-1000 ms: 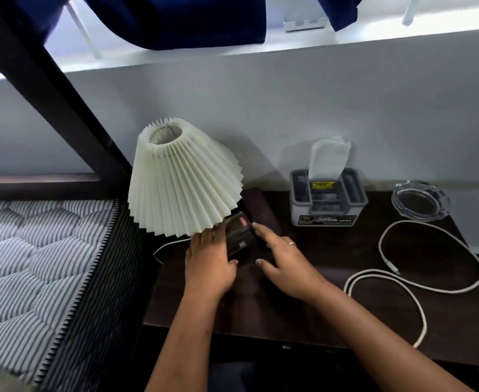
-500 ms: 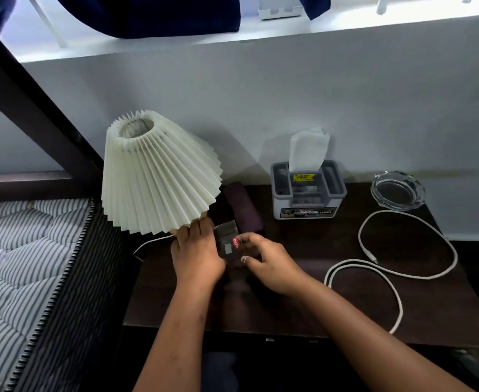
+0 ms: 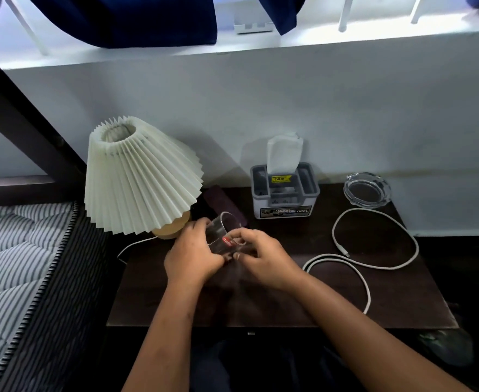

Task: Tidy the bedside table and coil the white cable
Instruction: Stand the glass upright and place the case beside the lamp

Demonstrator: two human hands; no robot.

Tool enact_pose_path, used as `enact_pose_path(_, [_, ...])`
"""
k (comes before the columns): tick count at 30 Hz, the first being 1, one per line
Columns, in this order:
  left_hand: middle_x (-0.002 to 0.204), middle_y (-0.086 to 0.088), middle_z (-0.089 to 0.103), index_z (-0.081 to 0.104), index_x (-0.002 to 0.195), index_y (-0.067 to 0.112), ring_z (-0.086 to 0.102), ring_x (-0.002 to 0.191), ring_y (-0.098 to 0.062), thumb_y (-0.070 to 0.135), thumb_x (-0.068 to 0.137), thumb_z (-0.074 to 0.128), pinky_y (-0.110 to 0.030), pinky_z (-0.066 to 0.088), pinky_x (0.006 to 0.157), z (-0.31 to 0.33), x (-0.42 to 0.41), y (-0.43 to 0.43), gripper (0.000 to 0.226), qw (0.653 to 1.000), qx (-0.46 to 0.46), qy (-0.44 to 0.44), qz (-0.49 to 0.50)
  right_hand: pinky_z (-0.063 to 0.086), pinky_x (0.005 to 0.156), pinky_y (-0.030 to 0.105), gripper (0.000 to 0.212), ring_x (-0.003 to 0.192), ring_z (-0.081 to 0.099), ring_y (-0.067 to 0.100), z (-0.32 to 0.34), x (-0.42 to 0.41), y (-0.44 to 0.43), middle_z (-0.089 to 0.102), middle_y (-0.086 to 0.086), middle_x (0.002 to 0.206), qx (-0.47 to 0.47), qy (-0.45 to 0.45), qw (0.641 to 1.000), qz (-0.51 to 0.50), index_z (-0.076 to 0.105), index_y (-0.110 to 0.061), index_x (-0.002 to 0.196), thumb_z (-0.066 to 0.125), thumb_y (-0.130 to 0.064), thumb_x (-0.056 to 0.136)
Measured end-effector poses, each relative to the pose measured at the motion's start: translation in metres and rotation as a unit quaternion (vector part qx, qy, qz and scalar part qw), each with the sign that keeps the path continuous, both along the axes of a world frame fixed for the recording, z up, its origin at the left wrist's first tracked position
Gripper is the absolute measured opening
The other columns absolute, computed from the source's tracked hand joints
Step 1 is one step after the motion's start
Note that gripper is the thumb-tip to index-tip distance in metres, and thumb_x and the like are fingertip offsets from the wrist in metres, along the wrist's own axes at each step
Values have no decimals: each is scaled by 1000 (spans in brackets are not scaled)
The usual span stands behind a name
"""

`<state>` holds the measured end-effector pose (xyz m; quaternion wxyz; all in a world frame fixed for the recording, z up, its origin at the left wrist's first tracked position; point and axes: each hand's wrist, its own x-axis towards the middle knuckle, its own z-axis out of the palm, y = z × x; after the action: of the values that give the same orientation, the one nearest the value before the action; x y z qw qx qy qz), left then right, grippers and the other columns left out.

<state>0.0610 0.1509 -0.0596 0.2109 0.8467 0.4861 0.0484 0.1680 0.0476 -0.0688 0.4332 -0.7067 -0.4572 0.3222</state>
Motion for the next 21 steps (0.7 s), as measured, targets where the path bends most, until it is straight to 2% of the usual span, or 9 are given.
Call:
enact_pose_path(3, [115, 0, 56, 51, 109, 28, 56, 106, -23, 38, 63, 75, -32, 44, 81, 5, 9, -4, 54, 986, -123, -111, 8, 44, 100, 27, 35, 112, 51, 10, 16, 6, -8, 46, -2, 115, 38, -38, 999, -3, 64, -21, 113, 62, -5, 82])
enact_pose_path(6, [101, -3, 63, 52, 93, 28, 60, 96, -19, 17, 59, 81, -29, 49, 79, 11, 18, -13, 47, 938, -266, -223, 1, 43, 101, 29, 43, 124, 41, 7, 31, 17, -21, 32, -9, 132, 40, -71, 997, -6, 56, -32, 118, 65, -11, 82])
enact_pose_path(9, [90, 0, 64, 52, 95, 22, 61, 80, -9, 1, 62, 80, -11, 51, 60, 15, 29, -22, 48, 879, -352, -320, -17, 49, 93, 23, 75, 119, 49, 10, 43, 35, -36, 30, -10, 137, 46, -3, 999, -13, 34, -40, 136, 73, -15, 77])
enact_pose_path(11, [89, 1, 63, 53, 103, 15, 62, 76, -7, 3, 72, 75, -10, 50, 54, 19, 40, -29, 40, 859, -366, -356, -20, 51, 94, 29, 98, 117, 53, 11, 46, 51, -45, 38, -8, 138, 12, 25, 1000, -2, 18, -43, 143, 80, -20, 70])
enact_pose_path(13, [92, -3, 64, 54, 109, 11, 65, 71, -7, 9, 78, 68, -14, 51, 52, 22, 55, -40, 34, 842, -377, -385, -22, 48, 98, 33, 108, 116, 54, 10, 45, 64, -55, 47, -9, 131, -33, -4, 999, 9, 11, -42, 145, 83, -21, 66])
enact_pose_path(16, [95, -6, 67, 59, 106, 14, 68, 75, -11, 24, 72, 73, -19, 54, 57, 15, 75, -60, 37, 828, -378, -415, -26, 48, 97, 27, 97, 108, 60, 6, 44, 76, -65, 60, -6, 121, -40, -42, 998, -18, 24, -40, 141, 82, -23, 66])
enact_pose_path(18, [102, -5, 70, 62, 104, 20, 68, 92, -19, 41, 59, 81, -30, 56, 75, 10, 87, -72, 53, 841, -355, -404, -52, 51, 91, 27, 78, 98, 64, 4, 42, 85, -69, 66, -8, 107, -20, -34, 998, -50, 38, -41, 129, 81, -26, 66])
enact_pose_path(20, [105, 3, 69, 61, 111, 18, 65, 101, -13, 45, 62, 77, -35, 53, 90, 9, 96, -81, 58, 853, -339, -388, -89, 50, 80, 22, 60, 86, 64, 1, 43, 94, -74, 64, -12, 93, -16, -41, 996, -82, 44, -42, 110, 81, -27, 64])
enact_pose_path(21, [106, 10, 67, 58, 118, 16, 64, 101, -5, 39, 70, 75, -30, 52, 92, 9, 100, -84, 56, 850, -343, -386, -105, 48, 76, 18, 56, 82, 62, -1, 45, 100, -78, 62, -13, 89, -19, -53, 994, -97, 44, -43, 102, 81, -28, 64])
